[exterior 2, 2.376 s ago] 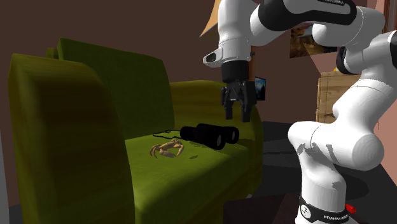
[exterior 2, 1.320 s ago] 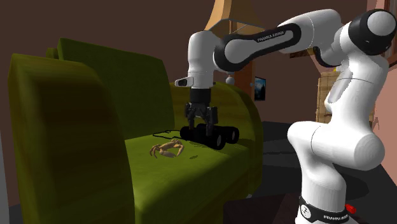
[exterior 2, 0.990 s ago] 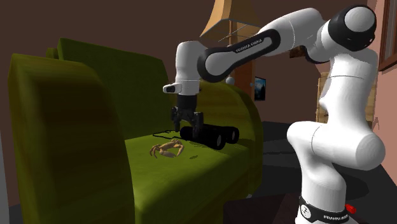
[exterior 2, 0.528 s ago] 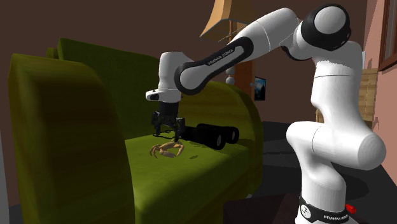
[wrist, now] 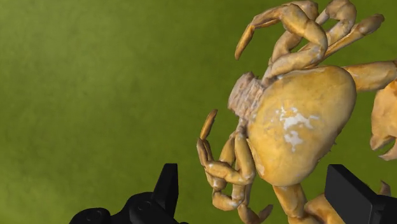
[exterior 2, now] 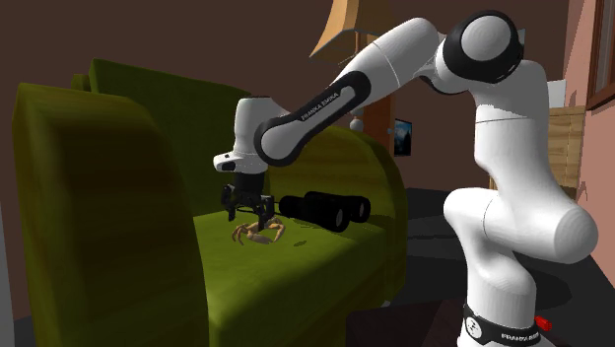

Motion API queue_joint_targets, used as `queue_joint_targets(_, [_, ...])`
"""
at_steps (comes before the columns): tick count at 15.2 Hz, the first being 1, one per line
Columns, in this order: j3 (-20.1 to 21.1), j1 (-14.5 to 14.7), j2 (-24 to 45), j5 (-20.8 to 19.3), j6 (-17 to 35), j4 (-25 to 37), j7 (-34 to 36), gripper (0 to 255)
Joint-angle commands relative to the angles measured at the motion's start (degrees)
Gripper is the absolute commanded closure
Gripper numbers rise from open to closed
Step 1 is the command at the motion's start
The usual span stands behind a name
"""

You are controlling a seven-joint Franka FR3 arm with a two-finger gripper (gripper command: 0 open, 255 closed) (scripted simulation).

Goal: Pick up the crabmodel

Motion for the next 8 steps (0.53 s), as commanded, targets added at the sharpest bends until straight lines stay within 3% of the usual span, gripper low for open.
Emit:
queue_joint_targets(1, [-0.1, -0.1, 0.9, 0.3, 1.6, -0.8, 0.0, 0])
queue_joint_targets(4, [-0.1, -0.1, 1.1, 0.4, 2.0, -1.0, 0.0, 0])
queue_joint_targets(5, [-0.1, -0.1, 1.1, 0.4, 2.0, -1.0, 0.0, 255])
queue_joint_targets(8, [-0.1, -0.1, 1.1, 0.4, 2.0, -1.0, 0.0, 255])
